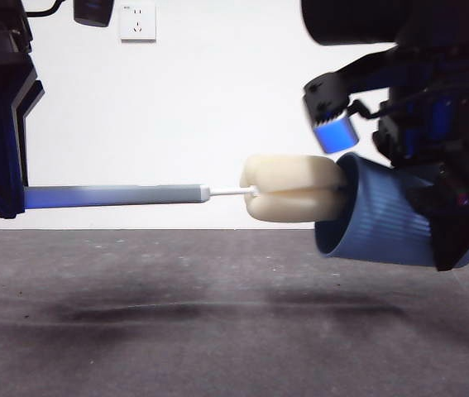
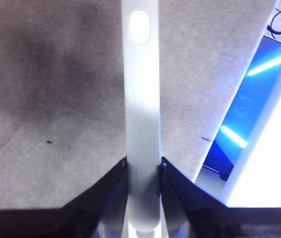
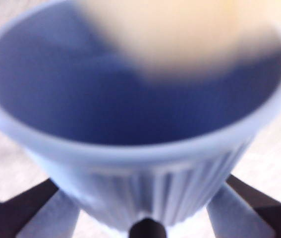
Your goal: Pick up the cup brush,pick up the cup,insert the brush into the cup,clean the cup,put the cup brush back,put the cup back to the fixed position on the table
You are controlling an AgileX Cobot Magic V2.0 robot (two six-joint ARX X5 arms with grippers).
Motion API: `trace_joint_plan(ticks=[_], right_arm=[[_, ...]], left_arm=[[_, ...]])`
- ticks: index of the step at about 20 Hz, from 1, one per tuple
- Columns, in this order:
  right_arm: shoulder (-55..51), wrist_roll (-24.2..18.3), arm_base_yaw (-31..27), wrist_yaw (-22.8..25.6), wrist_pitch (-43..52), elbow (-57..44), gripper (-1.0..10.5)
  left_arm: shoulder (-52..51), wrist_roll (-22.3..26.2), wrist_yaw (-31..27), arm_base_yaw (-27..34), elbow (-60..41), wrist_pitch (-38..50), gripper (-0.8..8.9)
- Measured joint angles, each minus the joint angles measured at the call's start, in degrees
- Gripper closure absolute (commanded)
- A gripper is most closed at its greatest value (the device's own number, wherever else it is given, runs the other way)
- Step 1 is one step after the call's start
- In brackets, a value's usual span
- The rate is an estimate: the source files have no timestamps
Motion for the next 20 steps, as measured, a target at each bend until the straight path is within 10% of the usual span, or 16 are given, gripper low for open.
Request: trace_joint_plan(ticks=[15, 20], right_arm=[[2.6, -4.8, 10.6, 4.0, 2.6, 0.0, 9.6], [3.0, -4.8, 11.6, 4.4, 3.2, 0.0, 9.6]], left_arm=[[10.4, -4.3, -0.6, -7.4, 0.0, 9.3, 8.22], [10.3, -5.9, -8.5, -6.5, 0.0, -2.7, 8.22]])
